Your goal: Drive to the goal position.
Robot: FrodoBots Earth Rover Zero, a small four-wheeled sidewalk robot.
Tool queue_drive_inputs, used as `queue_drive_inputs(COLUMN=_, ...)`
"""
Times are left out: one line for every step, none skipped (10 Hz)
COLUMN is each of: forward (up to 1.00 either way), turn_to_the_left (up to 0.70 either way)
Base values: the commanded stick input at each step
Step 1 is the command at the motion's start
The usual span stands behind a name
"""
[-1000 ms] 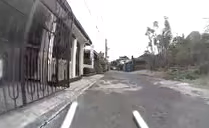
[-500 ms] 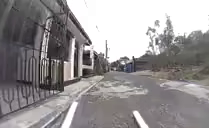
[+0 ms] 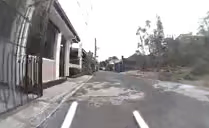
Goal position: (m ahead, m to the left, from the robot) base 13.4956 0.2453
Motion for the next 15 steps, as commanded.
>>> queue_drive_inputs(forward=0.85, turn_to_the_left=0.0)
queue_drive_inputs(forward=0.85, turn_to_the_left=0.0)
queue_drive_inputs(forward=0.85, turn_to_the_left=0.0)
queue_drive_inputs(forward=0.85, turn_to_the_left=0.0)
queue_drive_inputs(forward=0.85, turn_to_the_left=0.0)
queue_drive_inputs(forward=0.85, turn_to_the_left=0.0)
queue_drive_inputs(forward=0.85, turn_to_the_left=0.0)
queue_drive_inputs(forward=0.85, turn_to_the_left=0.0)
queue_drive_inputs(forward=0.85, turn_to_the_left=0.0)
queue_drive_inputs(forward=0.85, turn_to_the_left=0.0)
queue_drive_inputs(forward=0.85, turn_to_the_left=0.0)
queue_drive_inputs(forward=0.85, turn_to_the_left=0.0)
queue_drive_inputs(forward=0.85, turn_to_the_left=0.0)
queue_drive_inputs(forward=0.85, turn_to_the_left=0.0)
queue_drive_inputs(forward=0.85, turn_to_the_left=0.0)
